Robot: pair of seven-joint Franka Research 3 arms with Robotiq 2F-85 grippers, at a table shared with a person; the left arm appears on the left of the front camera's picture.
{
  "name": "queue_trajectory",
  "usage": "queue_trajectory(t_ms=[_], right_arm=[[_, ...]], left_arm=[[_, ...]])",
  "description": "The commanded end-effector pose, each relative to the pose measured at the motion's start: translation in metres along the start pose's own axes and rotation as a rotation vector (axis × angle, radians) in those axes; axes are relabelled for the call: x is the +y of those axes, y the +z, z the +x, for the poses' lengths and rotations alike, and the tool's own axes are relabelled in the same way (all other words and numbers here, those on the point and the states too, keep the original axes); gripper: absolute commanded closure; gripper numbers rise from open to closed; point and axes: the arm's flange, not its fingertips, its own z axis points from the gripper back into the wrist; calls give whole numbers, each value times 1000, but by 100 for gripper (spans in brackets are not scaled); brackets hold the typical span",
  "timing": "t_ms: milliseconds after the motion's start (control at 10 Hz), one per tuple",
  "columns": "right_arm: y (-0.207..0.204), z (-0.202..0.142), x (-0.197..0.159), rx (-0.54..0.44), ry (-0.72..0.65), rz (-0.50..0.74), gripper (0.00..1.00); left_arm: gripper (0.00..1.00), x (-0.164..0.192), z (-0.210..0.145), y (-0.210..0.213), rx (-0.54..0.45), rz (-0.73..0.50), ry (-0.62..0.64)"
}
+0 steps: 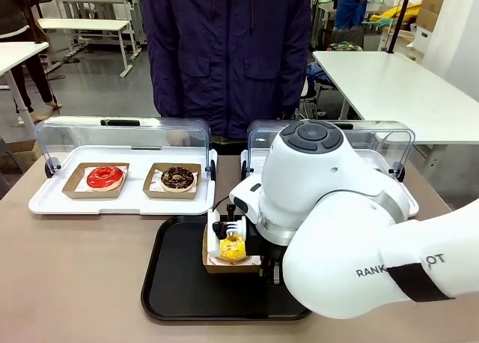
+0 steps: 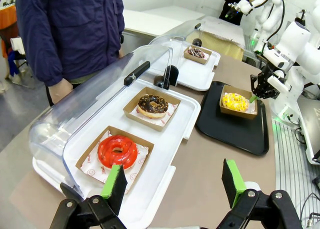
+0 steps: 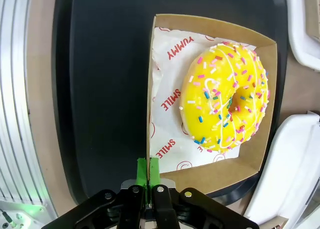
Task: Move the third donut from the left to the tray.
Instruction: Pick up the Paper togo box containing the Donut indicated by the person and place it on the Handle tray.
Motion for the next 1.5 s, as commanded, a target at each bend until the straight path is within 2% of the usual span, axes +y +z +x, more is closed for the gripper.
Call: queue_trajectory(t_ms=[0,1100,1200,1300,1400], right_arm=[[-13,-7,10,-3,-23,-39,98],[-27,-11,7,38,0,31,98],[-26,-11,6,33,-5,37,42],[-25,-11,6,32,-5,36,42],[-23,-12,6,30,-4,33,0]], left_arm=[[0,-2,3,0,7,-3,8],[0,-2,3,0,7,-3,8],[0,-2,3,0,7,-3,8],[0,-2,3,0,7,-3,8],[0,-2,3,0,7,-3,8]])
